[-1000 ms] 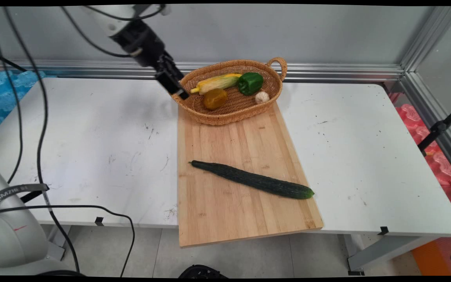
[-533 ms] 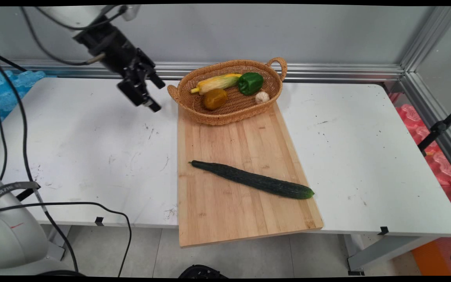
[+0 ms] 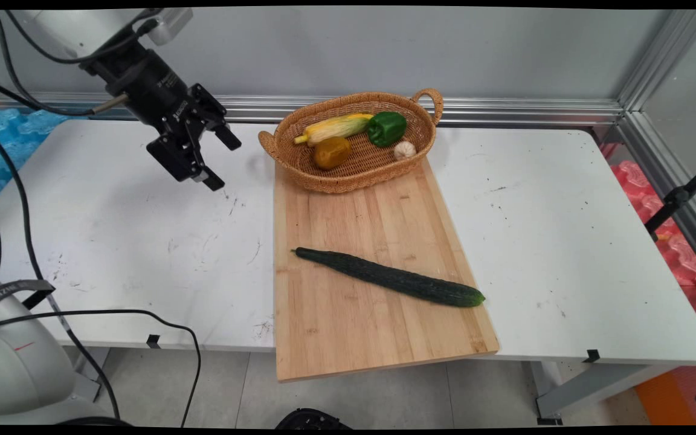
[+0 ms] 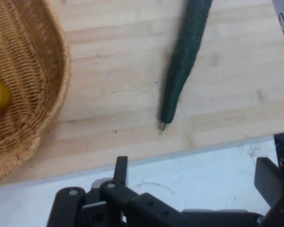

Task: Pick up the cucumber from the cutting board

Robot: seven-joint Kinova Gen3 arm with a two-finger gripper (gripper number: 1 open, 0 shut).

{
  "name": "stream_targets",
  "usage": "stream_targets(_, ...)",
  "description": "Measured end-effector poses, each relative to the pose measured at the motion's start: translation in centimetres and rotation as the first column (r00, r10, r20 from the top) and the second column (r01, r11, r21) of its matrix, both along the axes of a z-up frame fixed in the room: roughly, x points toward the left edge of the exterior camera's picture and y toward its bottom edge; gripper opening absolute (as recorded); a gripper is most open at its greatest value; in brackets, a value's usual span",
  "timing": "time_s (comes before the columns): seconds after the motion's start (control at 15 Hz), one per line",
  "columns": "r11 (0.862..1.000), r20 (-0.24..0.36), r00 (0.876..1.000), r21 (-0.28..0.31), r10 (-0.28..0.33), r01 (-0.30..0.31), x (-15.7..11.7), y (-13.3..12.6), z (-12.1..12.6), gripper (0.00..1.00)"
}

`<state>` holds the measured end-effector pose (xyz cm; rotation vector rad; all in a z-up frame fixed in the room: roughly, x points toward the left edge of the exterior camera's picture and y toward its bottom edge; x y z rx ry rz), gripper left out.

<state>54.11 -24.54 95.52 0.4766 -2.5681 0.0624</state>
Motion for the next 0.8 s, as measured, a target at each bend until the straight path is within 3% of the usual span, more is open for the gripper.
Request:
stream_targets(0.4, 0.998, -0.023, 0.998, -0.015, -0.058, 0.058, -4.0, -0.5, -1.7, 1.0)
stream_targets(0.8, 0.991, -0.025, 0.991, -0.04, -0.132, 0.131, -10.6, -2.4, -5.0, 1.0)
